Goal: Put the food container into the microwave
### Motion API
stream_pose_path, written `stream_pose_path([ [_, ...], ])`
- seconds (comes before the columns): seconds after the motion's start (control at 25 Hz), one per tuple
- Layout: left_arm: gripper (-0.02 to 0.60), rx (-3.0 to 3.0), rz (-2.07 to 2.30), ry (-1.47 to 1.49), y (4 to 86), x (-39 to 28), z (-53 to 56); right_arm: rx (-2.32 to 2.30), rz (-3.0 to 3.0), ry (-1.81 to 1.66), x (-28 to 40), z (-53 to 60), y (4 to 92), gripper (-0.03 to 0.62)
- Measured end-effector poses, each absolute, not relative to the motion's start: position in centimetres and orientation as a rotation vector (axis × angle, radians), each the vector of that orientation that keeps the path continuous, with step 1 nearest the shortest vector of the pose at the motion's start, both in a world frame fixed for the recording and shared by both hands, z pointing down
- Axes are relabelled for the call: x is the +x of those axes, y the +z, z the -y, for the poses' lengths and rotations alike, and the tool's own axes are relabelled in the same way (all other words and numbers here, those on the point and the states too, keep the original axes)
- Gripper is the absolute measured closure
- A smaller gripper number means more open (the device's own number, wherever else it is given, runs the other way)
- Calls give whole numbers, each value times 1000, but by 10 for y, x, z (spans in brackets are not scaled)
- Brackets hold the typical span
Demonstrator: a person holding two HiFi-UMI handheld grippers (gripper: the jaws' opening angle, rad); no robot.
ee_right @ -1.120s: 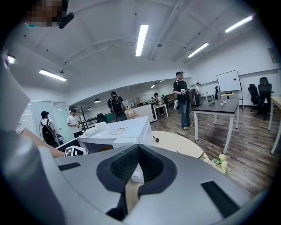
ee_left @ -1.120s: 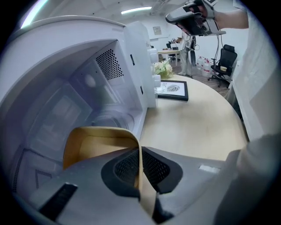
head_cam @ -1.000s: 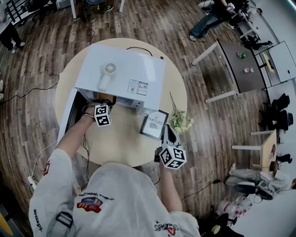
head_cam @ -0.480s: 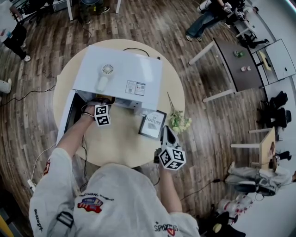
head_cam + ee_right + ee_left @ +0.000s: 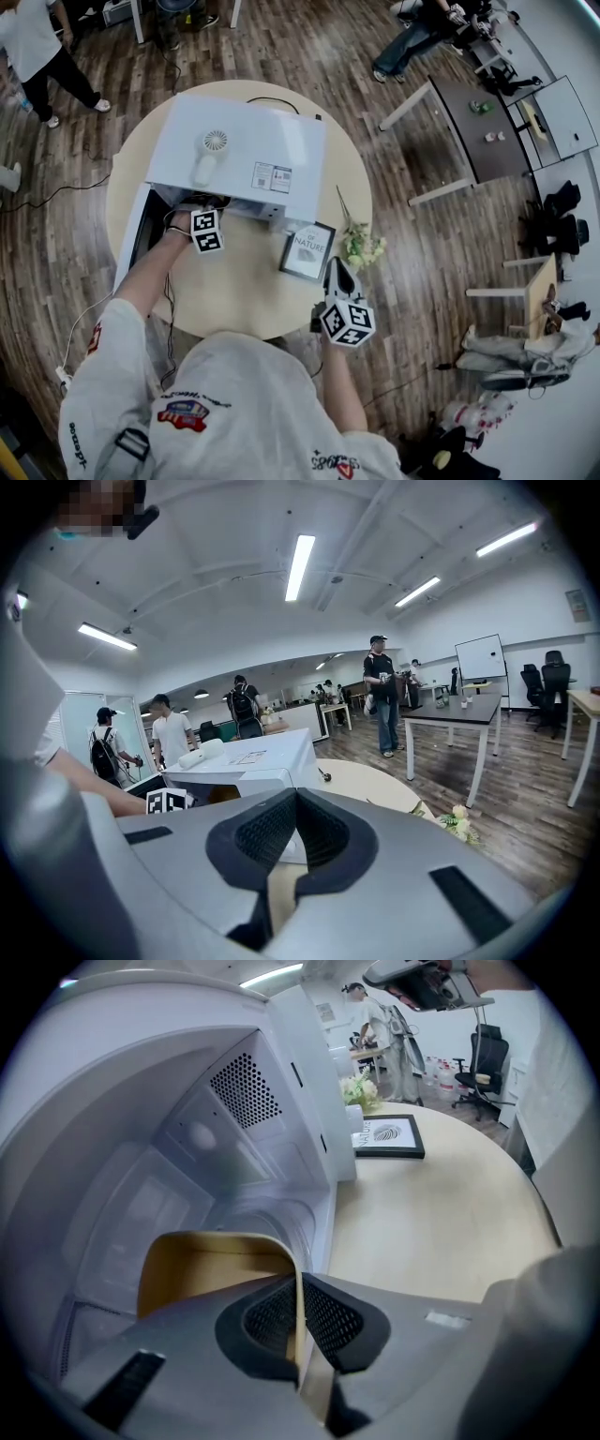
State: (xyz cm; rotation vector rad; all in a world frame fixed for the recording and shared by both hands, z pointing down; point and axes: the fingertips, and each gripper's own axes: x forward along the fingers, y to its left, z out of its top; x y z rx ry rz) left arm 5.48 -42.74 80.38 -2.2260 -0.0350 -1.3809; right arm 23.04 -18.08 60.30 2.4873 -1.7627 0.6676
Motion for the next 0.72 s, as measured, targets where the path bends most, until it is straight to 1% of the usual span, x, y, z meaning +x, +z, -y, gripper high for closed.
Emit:
stream_pose_path([
  [0.72, 572, -2200, 0, -1400, 808, 61, 445, 2488, 1758, 676, 232, 179, 605, 589],
])
